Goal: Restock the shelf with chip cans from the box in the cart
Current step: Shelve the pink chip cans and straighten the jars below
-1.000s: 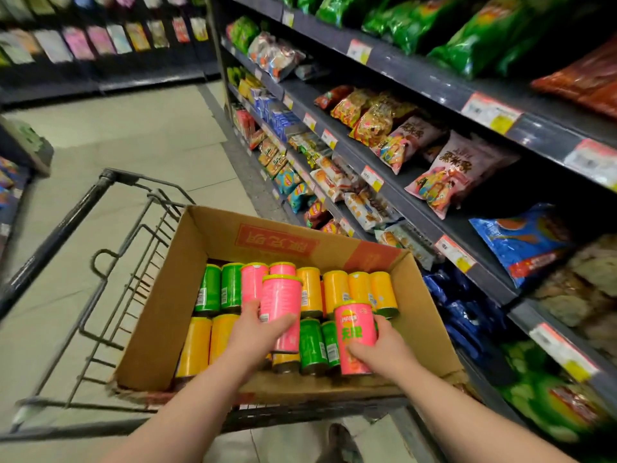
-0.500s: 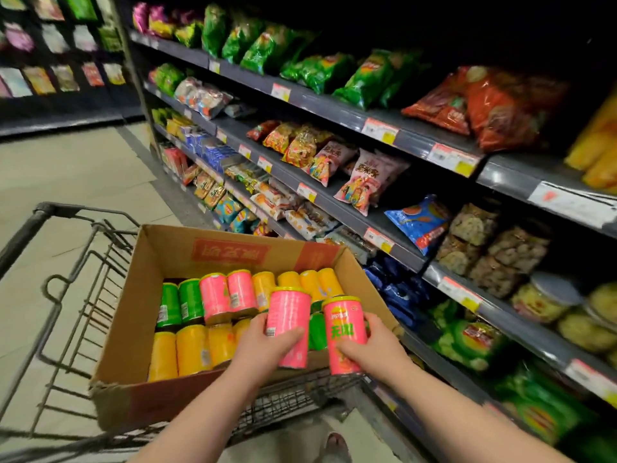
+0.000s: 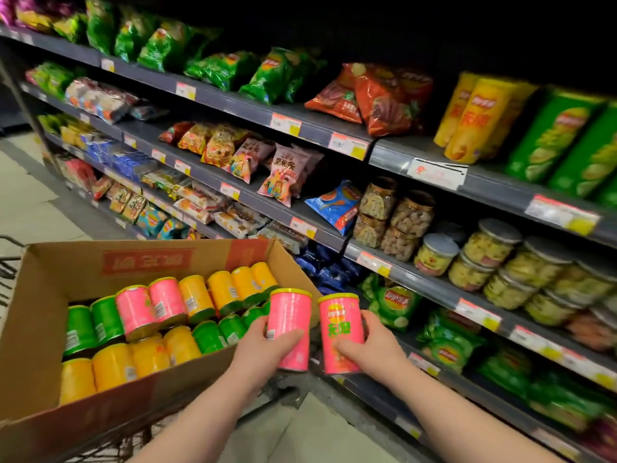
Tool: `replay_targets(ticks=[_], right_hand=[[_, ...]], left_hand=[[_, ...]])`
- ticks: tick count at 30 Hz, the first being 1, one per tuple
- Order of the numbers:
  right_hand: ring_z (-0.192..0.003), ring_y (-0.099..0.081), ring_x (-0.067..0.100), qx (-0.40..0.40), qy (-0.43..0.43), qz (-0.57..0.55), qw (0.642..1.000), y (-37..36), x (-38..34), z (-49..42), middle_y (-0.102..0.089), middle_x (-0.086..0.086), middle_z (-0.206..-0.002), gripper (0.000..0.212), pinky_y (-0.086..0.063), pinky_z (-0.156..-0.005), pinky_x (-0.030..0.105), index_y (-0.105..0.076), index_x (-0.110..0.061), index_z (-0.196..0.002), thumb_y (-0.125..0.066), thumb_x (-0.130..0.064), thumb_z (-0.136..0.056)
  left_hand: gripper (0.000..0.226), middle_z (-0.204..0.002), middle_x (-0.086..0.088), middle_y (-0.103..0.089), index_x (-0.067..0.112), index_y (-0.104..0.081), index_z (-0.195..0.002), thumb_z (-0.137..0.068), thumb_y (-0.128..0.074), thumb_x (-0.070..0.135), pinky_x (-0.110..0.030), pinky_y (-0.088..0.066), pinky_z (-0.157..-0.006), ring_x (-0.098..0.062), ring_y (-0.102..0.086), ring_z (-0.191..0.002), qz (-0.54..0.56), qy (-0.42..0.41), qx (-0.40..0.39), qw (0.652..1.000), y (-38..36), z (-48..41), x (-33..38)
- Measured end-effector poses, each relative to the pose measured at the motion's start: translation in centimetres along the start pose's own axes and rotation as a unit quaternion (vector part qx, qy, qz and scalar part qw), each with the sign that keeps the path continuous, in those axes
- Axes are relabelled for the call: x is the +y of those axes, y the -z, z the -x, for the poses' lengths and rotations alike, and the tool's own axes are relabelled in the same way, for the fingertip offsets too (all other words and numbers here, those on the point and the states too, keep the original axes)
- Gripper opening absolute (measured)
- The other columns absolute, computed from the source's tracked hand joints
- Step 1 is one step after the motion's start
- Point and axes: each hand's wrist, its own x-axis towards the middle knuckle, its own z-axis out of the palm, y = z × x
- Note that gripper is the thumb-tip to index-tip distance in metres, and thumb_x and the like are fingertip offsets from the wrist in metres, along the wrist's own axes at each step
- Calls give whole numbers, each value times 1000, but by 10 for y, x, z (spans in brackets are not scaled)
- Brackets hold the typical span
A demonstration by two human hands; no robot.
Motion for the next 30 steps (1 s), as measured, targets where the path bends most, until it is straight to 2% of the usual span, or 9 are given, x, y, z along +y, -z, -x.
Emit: replay_targets(ticks=[2,6,9,12,16,21,24,28,30], right_hand=[[-95,-57,14,17,-15,-12,1000,17,16,10,-57,-4,-107,65,-43,-80,27,-42,-22,-132,-73,-26,-75],[-98,-61,15,53,-44,-35,997,60,59,35,-60,-2,-112,70,-49,-87,30,-42,-22,-134,-74,-26,-72],[-98,-62,15,81,-66,-51,993,97,93,58,-60,-3,-111,71,-50,-89,34,-41,-22,-135,-75,-27,-72],[-100,-60,12,105,-79,-74,989,134,123,84,-59,-4,-115,75,-48,-85,28,-37,-21,-139,-75,-29,-74],[-98,-58,12,136,-86,-94,982,179,163,115,-56,-5,-113,73,-45,-81,25,-37,-20,-139,-74,-28,-76],[-100,-61,13,157,-99,-105,977,225,207,145,-59,-6,-113,76,-50,-90,35,-38,-22,-138,-75,-33,-72],[-94,-59,9,167,-94,-117,974,250,227,160,-57,-10,-106,73,-48,-82,28,-38,-21,-139,-74,-29,-75],[-100,-58,12,186,-83,-130,970,277,245,176,-55,-10,-109,74,-49,-87,31,-36,-23,-141,-73,-31,-77],[-95,-58,8,194,-77,-145,967,286,249,180,-55,-13,-104,72,-47,-81,27,-37,-23,-140,-73,-28,-78]], left_hand=[[70,-96,5,-61,24,-49,-112,-52,-73,50,-30,-50,-77,-12,-61,-85,12,0,-20,1000,-22,5,2],[39,-88,12,-58,21,-50,-112,-81,-73,22,-15,-41,-58,-1,-56,-77,25,-18,-70,997,-80,18,8],[48,-94,9,-61,20,-51,-118,-78,-75,29,-20,-47,-63,-7,-62,-83,21,-15,-116,993,-128,36,15],[62,-100,5,-64,19,-50,-124,-70,-75,39,-25,-50,-68,-13,-64,-88,4,-14,-161,987,-175,59,24],[42,-97,7,-60,24,-45,-117,-83,-70,31,-21,-47,-62,-10,-62,-85,-12,-27,-196,980,-233,92,39],[48,-107,0,-62,23,-44,-123,-83,-69,31,-24,-50,-66,-16,-65,-91,0,-23,-223,975,-291,128,51],[44,-103,1,-63,23,-45,-120,-84,-69,30,-21,-47,-61,-14,-65,-88,15,-27,-227,973,-320,147,58],[47,-105,0,-64,21,-45,-123,-84,-69,32,-22,-47,-62,-15,-65,-89,27,-26,-239,970,-346,167,68],[50,-107,-1,-64,21,-45,-126,-83,-69,33,-22,-47,-63,-16,-65,-91,27,-27,-242,969,-354,174,74]])
